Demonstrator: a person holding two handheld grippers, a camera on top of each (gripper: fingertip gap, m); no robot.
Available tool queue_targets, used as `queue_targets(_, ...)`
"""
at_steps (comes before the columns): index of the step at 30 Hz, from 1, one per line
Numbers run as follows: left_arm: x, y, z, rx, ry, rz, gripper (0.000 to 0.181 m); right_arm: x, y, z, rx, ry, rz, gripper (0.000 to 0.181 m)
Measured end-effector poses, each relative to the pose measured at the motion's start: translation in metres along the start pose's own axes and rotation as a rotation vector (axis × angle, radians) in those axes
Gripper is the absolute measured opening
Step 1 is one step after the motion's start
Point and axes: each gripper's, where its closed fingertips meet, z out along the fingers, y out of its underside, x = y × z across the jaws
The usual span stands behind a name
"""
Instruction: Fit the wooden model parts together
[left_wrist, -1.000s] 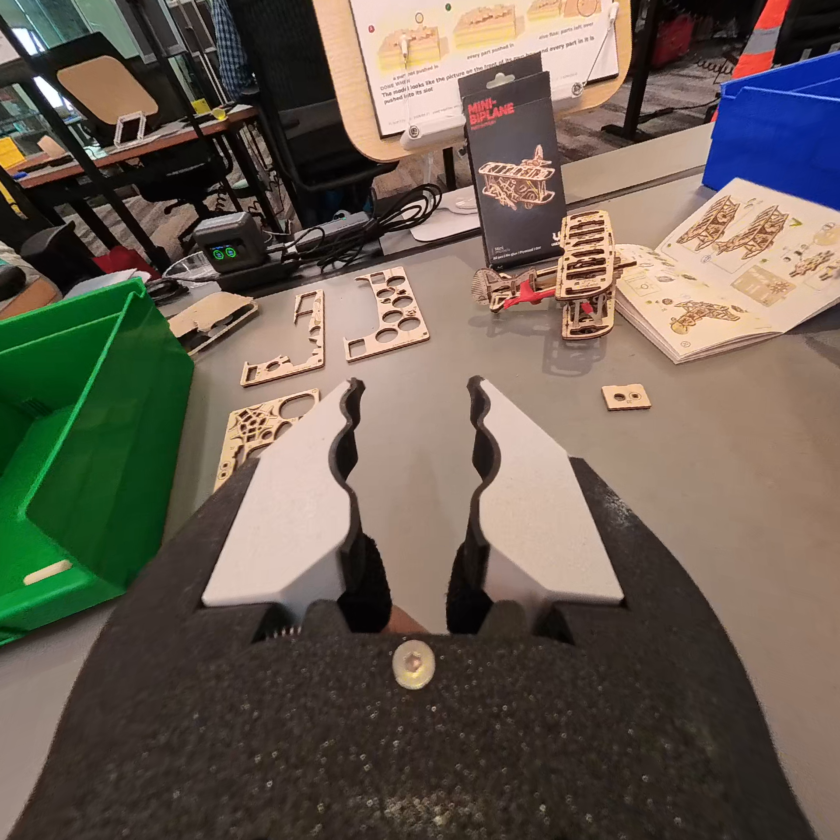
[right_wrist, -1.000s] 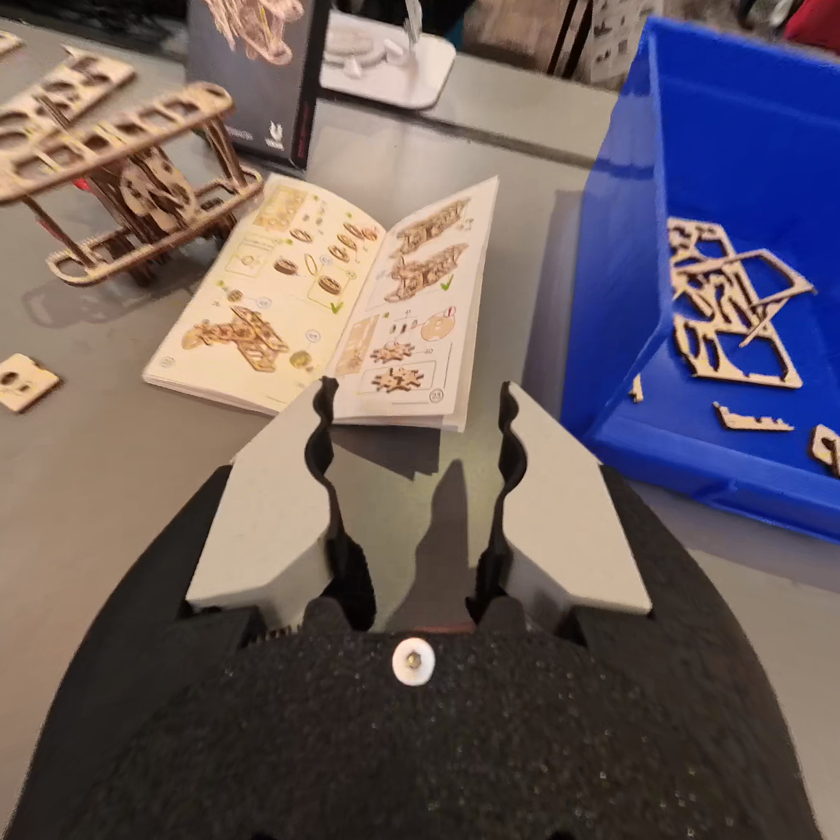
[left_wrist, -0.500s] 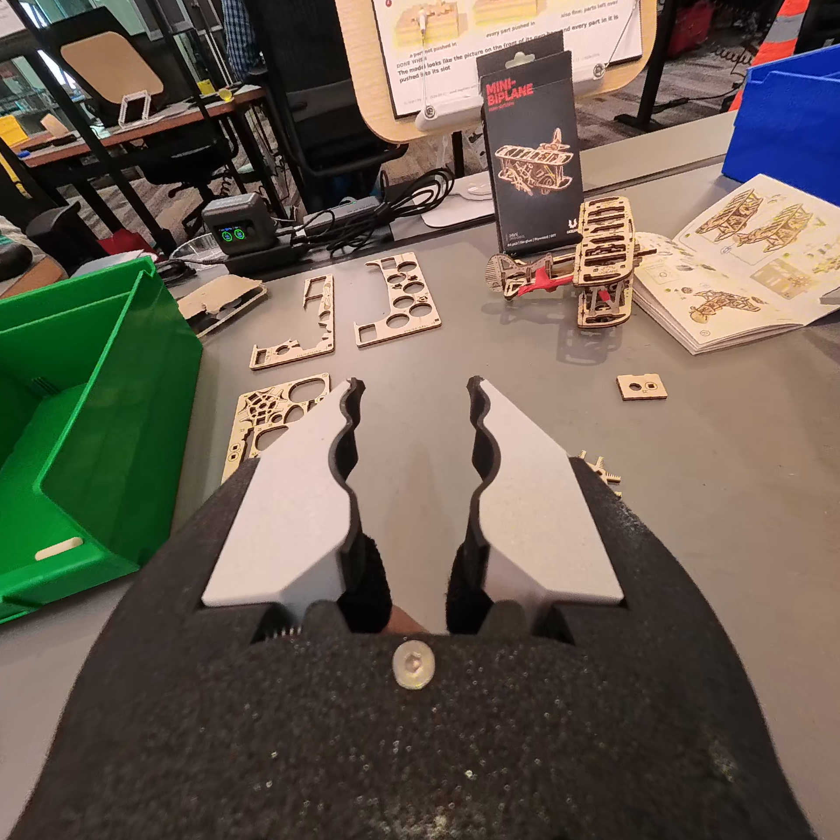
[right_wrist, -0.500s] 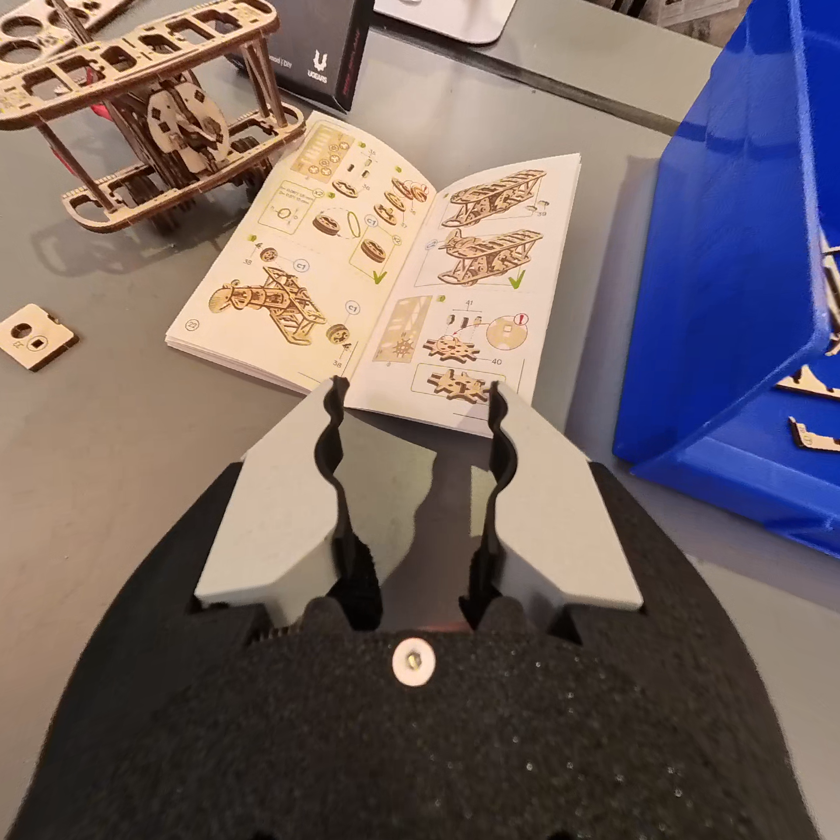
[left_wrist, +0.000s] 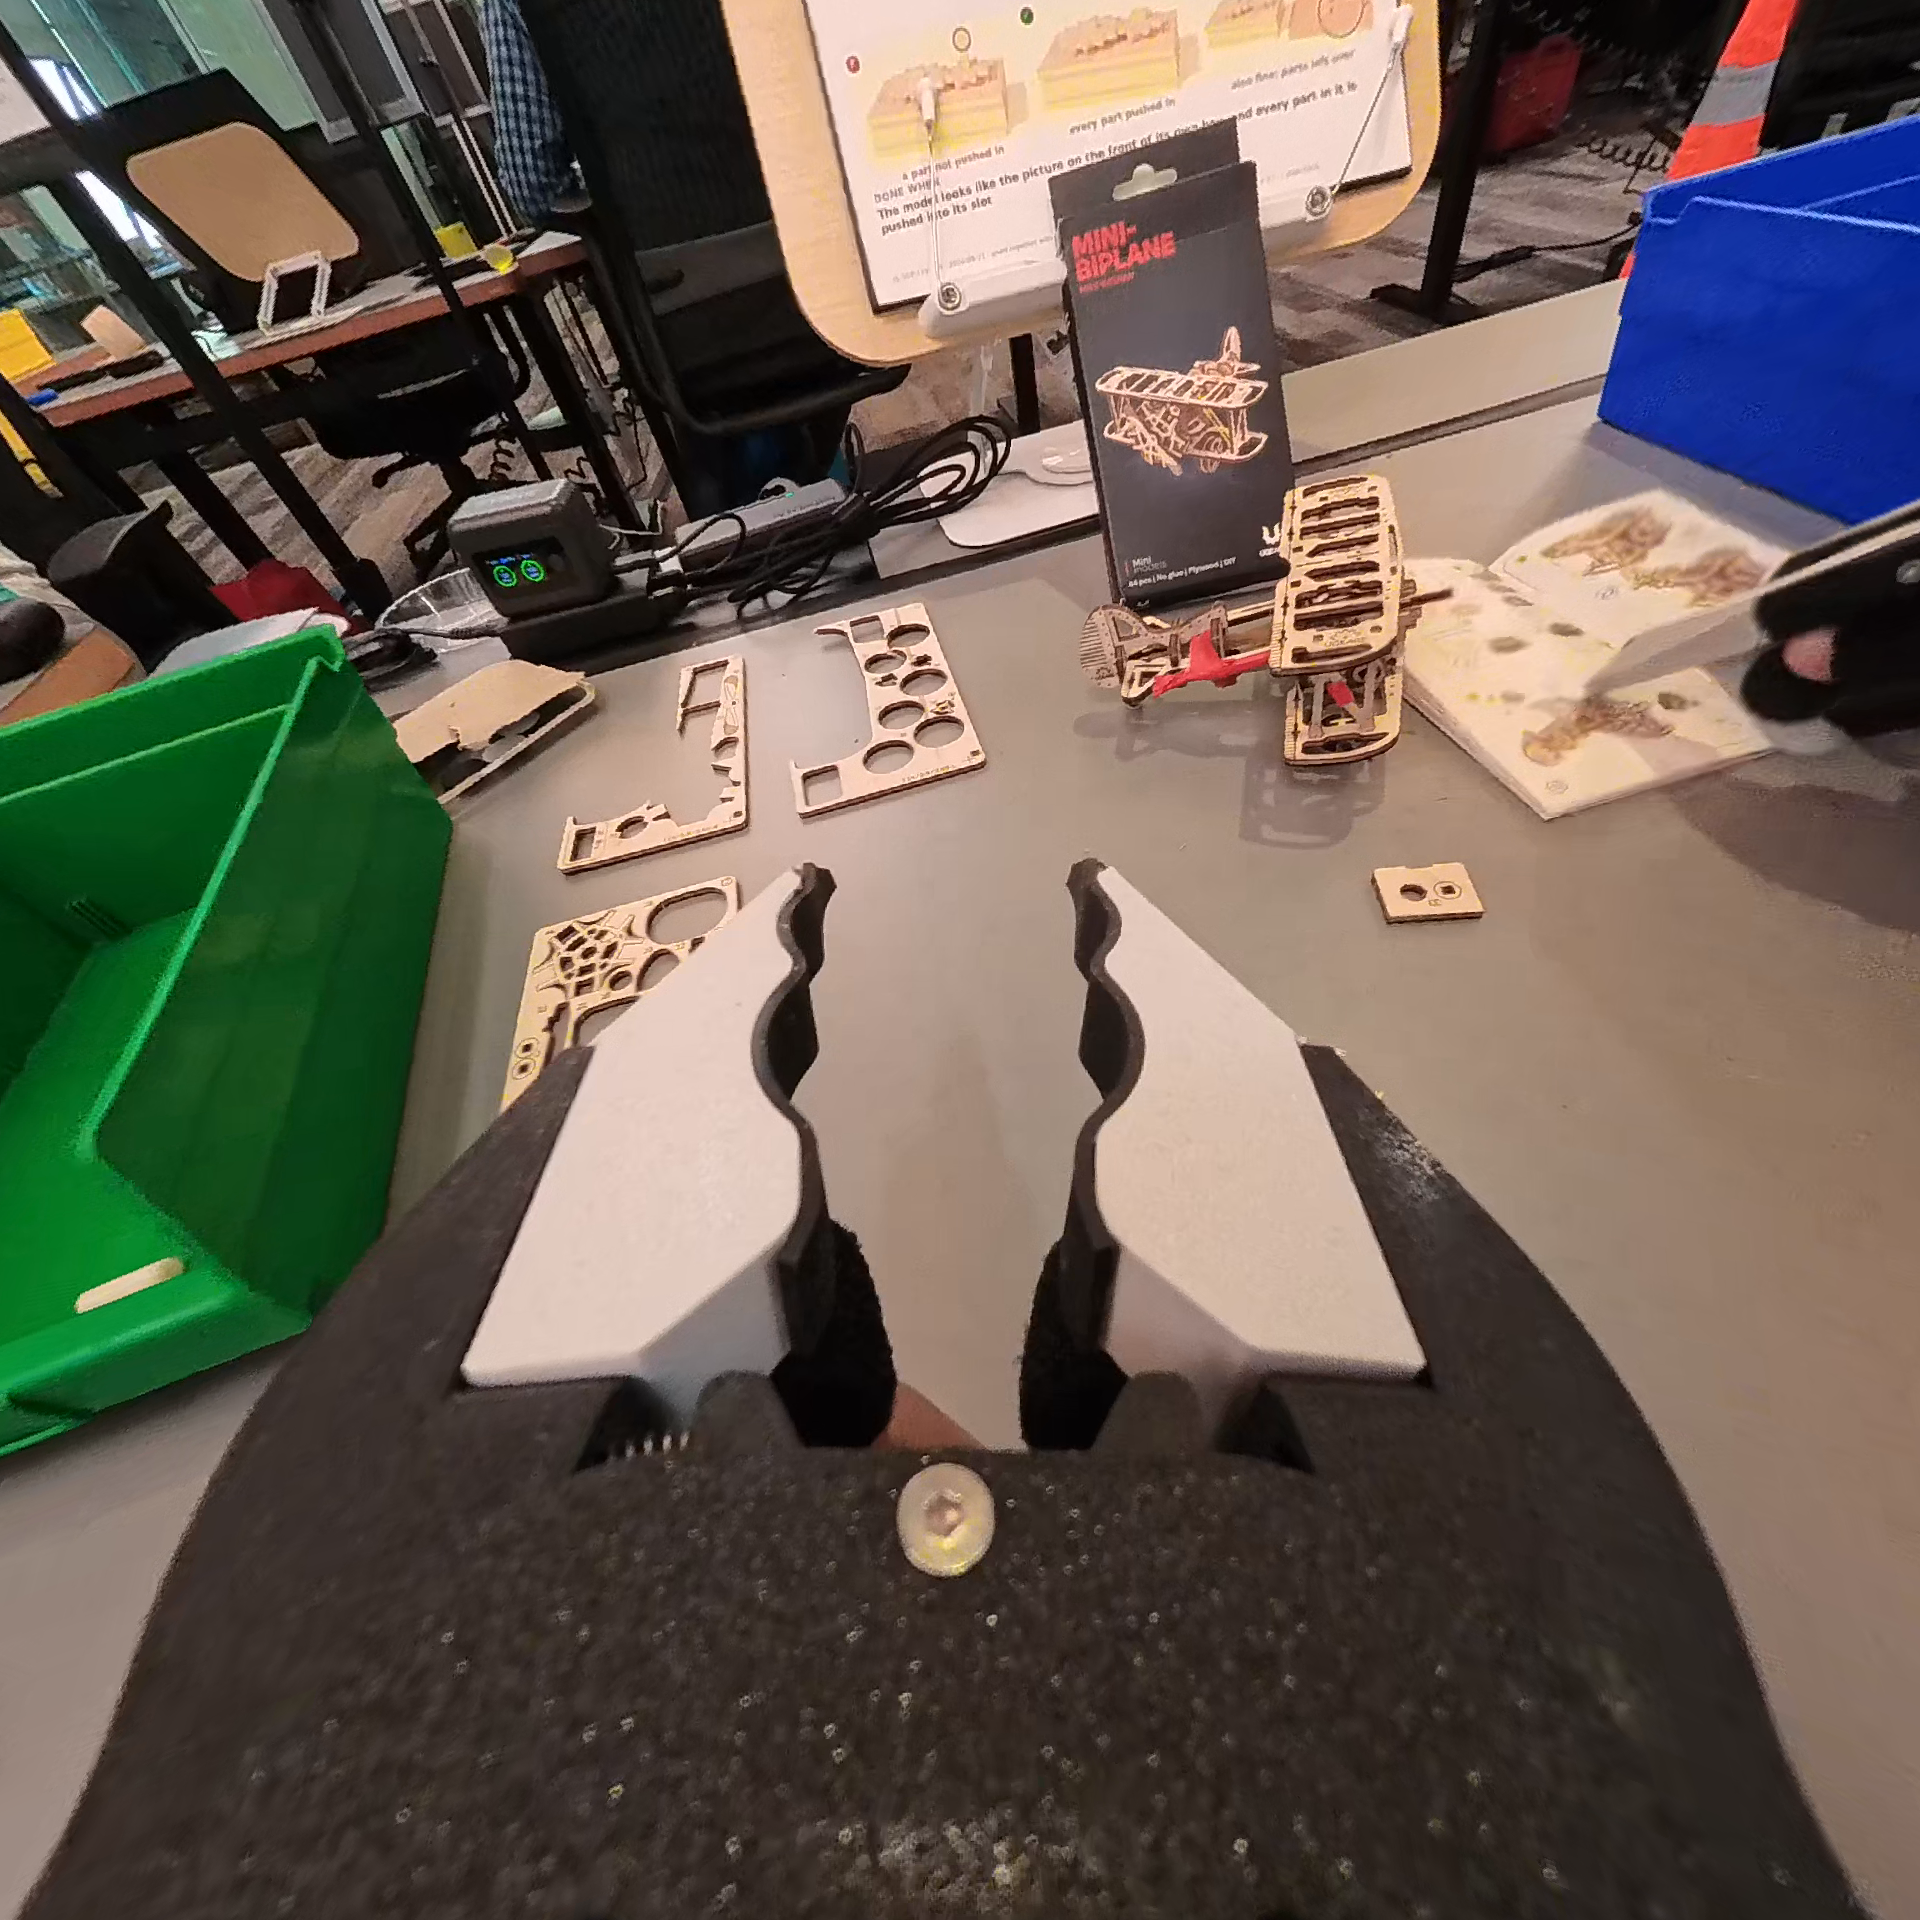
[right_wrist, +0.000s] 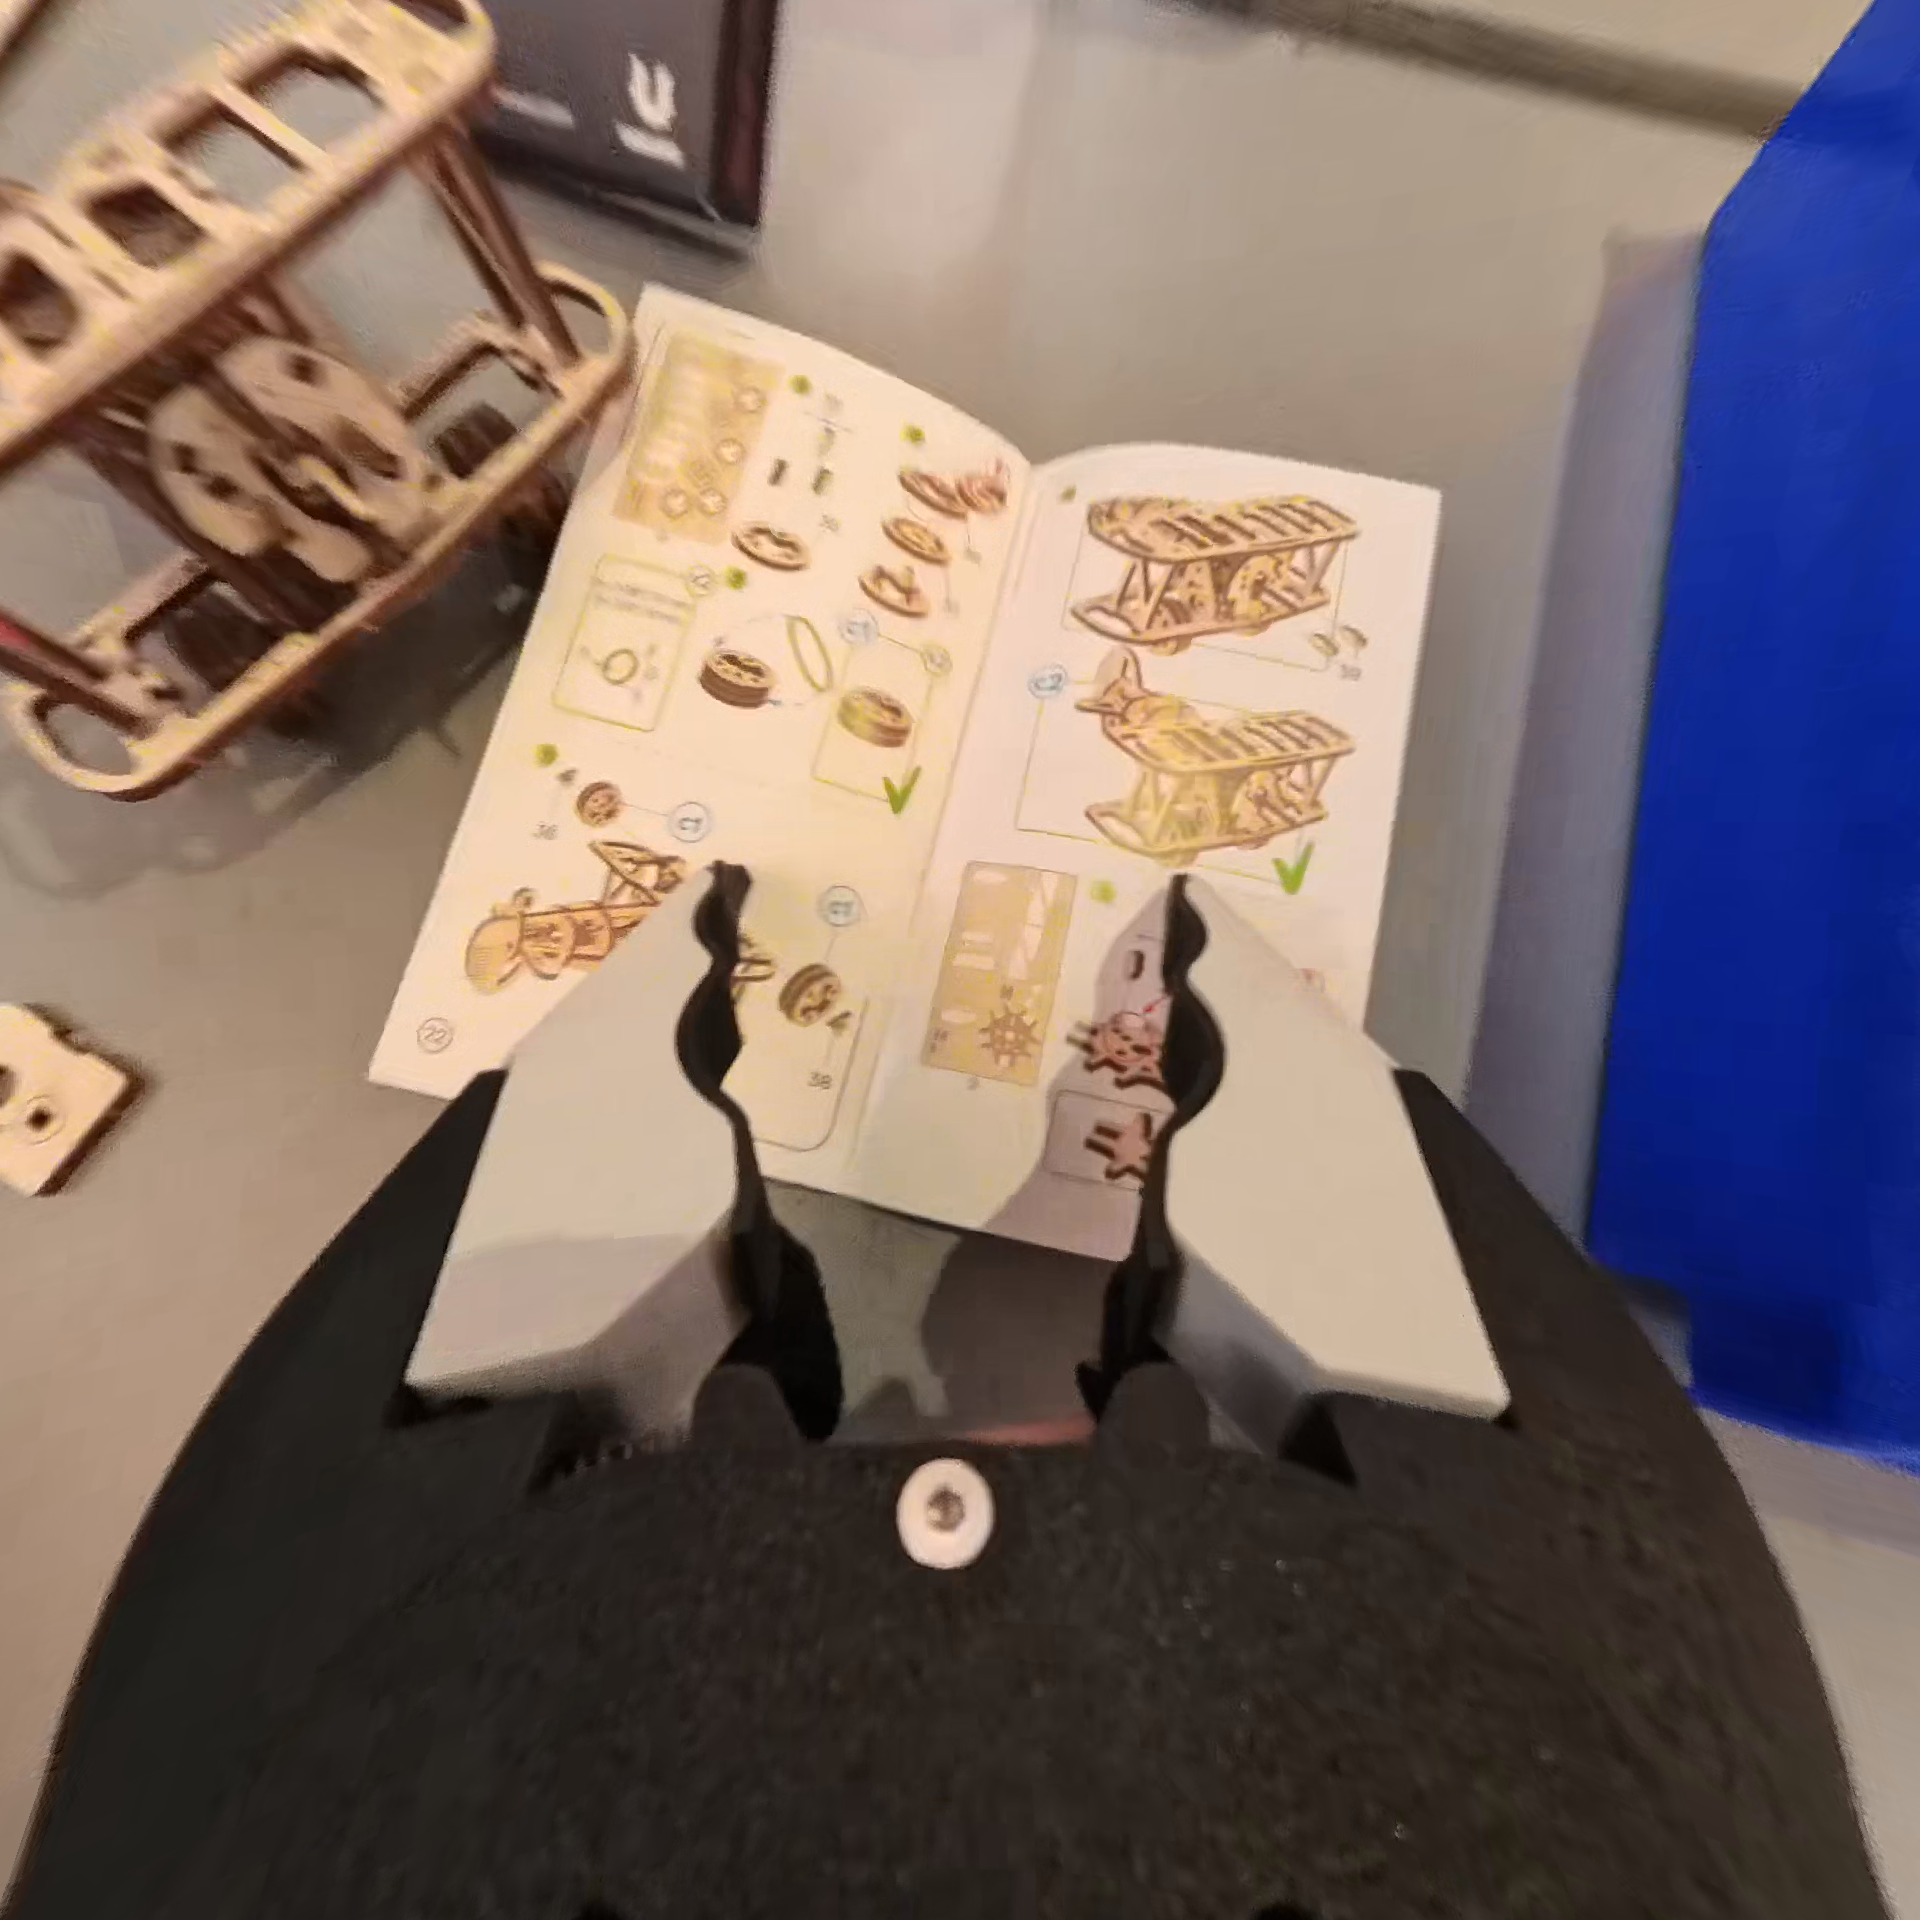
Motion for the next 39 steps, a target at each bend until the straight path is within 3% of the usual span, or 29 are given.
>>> queue_targets(6,-0.007,0.000,-0.006,0.009,-0.008,-0.016,0.046,0.021,-0.006,0.019,-0.007,0.018,0.022,0.104)
queue_targets(17,-0.017,-0.006,-0.019,0.016,-0.021,0.005,0.047,0.058,-0.053,0.065,0.028,0.094,0.032,0.099)
queue_targets(20,-0.022,0.002,-0.029,-0.023,-0.012,0.015,0.041,0.062,-0.062,0.062,0.030,0.138,-0.001,0.097)
queue_targets(22,-0.019,0.014,-0.037,-0.078,0.051,0.015,0.039,0.053,-0.077,0.040,0.099,0.131,-0.030,0.093)
queue_targets(25,-0.003,0.041,-0.051,-0.183,0.207,0.014,0.033,0.023,-0.096,-0.015,0.225,0.067,-0.089,0.087)
queue_targets(28,0.023,0.066,-0.062,-0.270,0.372,0.048,0.028,-0.044,-0.087,-0.073,0.324,-0.173,-0.162,0.065)
queue_targets(30,0.042,0.073,-0.066,-0.284,0.449,0.082,0.025,-0.116,-0.056,-0.101,0.275,-0.472,-0.228,0.057)
queue_targets(33,0.059,0.080,-0.064,-0.311,0.501,0.101,0.020,-0.212,0.023,-0.137,0.098,-0.871,-0.346,0.041)
queue_targets(36,0.062,0.082,-0.065,-0.315,0.520,0.086,0.011,-0.246,0.073,-0.132,0.033,-0.880,-0.463,0.027)
queue_targets(39,0.061,0.083,-0.064,-0.317,0.520,0.055,0.010,-0.270,0.090,-0.128,0.028,-0.898,-0.489,0.026)
